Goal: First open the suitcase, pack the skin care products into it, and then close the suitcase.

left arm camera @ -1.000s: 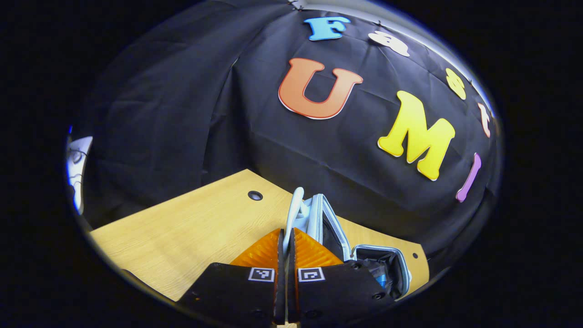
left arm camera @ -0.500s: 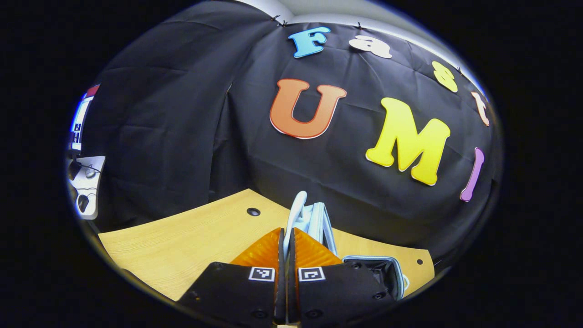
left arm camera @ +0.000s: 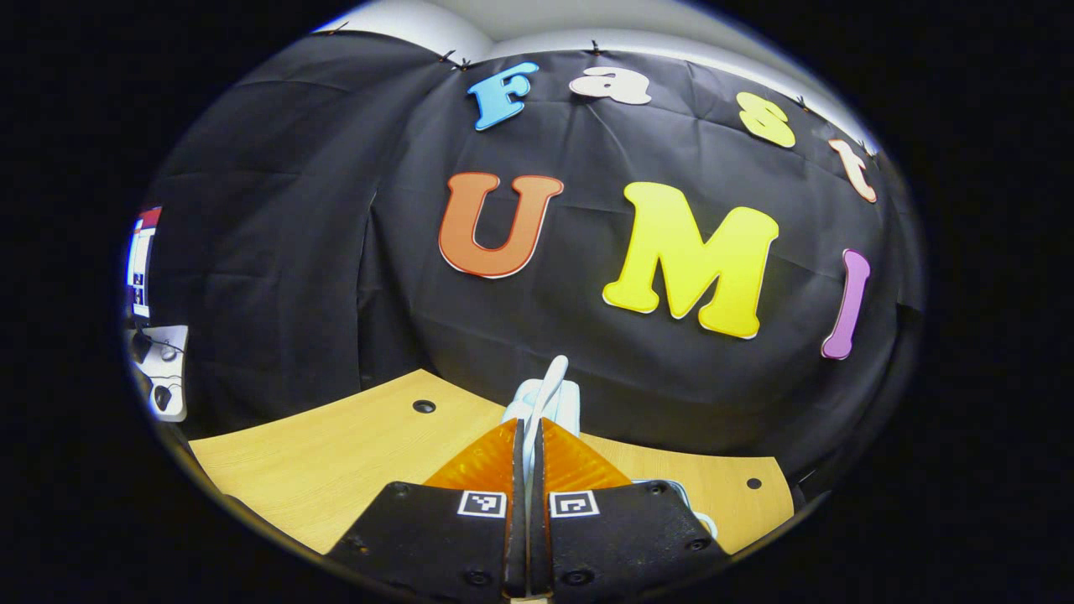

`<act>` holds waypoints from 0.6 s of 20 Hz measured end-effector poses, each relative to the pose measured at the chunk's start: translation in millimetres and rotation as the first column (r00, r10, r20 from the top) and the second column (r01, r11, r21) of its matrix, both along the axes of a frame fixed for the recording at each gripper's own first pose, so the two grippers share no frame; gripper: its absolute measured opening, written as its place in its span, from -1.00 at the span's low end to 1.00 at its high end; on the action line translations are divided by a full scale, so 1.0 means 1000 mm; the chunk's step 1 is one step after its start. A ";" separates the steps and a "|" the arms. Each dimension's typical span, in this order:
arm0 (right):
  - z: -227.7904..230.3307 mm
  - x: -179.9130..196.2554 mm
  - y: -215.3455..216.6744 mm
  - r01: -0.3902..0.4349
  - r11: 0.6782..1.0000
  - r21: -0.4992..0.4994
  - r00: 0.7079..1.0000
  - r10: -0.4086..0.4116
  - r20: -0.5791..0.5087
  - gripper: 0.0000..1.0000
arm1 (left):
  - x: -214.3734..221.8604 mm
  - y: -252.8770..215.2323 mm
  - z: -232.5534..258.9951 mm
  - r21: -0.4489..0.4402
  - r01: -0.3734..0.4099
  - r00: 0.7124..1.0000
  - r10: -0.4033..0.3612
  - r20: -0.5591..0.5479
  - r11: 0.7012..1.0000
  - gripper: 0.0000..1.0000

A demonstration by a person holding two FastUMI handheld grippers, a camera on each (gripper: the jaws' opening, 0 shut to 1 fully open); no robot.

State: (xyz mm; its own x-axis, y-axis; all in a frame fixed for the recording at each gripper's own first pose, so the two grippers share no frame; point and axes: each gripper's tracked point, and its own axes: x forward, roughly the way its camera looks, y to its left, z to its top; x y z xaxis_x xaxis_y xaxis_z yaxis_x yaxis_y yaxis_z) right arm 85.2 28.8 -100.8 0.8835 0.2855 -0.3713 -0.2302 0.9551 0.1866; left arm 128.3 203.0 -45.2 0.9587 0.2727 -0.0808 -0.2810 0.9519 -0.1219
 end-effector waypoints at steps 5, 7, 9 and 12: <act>-0.005 0.005 -0.013 -0.001 1.000 0.002 1.000 0.001 0.001 0.63 | 0.002 -0.057 -0.005 0.094 0.040 0.999 -0.039 -0.016 0.995 -0.90; -0.009 0.005 -0.018 -0.002 1.000 -0.008 1.000 0.002 0.002 0.56 | 0.005 -0.088 -0.012 0.139 0.078 0.997 -0.076 -0.024 0.987 -0.90; -0.012 0.004 -0.023 -0.006 1.000 -0.018 1.000 0.006 -0.001 0.55 | 0.009 -0.113 -0.020 0.209 0.105 0.994 -0.100 -0.037 0.972 -0.90; -0.014 0.004 -0.032 -0.004 0.999 -0.032 1.000 0.004 0.006 0.55 | 0.018 -0.153 -0.039 0.265 0.163 0.986 -0.151 -0.065 0.951 -0.89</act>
